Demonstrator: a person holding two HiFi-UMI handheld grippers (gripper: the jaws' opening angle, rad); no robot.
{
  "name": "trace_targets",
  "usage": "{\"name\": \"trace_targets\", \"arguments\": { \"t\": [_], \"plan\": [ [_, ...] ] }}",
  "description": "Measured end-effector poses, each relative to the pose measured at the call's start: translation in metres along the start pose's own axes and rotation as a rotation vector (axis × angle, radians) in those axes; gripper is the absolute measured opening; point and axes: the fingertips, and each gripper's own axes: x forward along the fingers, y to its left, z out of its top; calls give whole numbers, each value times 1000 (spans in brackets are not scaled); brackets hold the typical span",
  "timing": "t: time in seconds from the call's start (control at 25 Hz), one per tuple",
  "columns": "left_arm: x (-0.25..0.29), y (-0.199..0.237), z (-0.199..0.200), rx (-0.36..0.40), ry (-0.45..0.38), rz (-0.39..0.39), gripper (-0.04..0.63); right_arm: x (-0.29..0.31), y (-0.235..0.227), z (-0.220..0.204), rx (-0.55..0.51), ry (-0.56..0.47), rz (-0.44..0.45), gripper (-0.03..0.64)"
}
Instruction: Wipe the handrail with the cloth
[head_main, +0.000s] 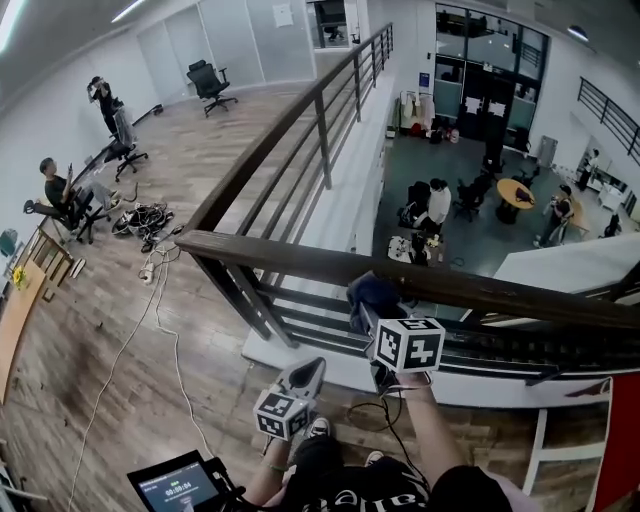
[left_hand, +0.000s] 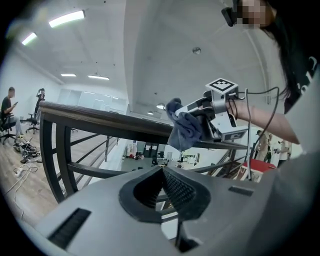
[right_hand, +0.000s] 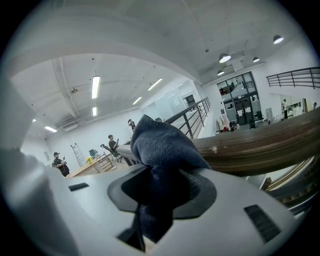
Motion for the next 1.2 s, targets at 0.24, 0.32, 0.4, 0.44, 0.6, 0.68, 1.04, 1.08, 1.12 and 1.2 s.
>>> {"name": "trace_targets", "arguments": {
  "t": [0.24, 0.32, 0.4, 0.44, 0.6, 0.68, 1.04, 1.08, 1.12, 1.2],
  "plan": [
    [2, 65, 15, -1, 4, -22, 0, 70, 57, 36, -41, -25, 20, 109],
    [-1, 89, 18, -6, 5, -24, 0, 95, 83, 47, -70, -32, 32, 109],
    [-1, 105, 22, -7, 3, -34, 0, 117, 103, 56, -100, -32, 38, 109],
    [0, 110, 24, -4, 2, -39, 0, 125, 109, 59, -112, -29, 37, 109],
    [1, 125, 31, -3, 0, -52, 0, 152, 124, 61, -141, -1, 30, 109],
    [2, 132, 32, -4, 1, -61, 1, 164, 126, 56, -153, 24, 18, 109],
    [12, 150, 22, -18, 16, -122, 0, 185, 97, 40, -172, 34, -87, 109],
    [14, 149, 20, -22, 19, -130, 0, 182, 91, 41, -180, 30, -105, 109],
    [17, 147, 17, -27, 22, -141, 0, 179, 84, 41, -188, 25, -123, 109],
    [23, 142, 12, -31, 29, -165, 0, 170, 70, 41, -190, 13, -150, 109]
  ]
}}
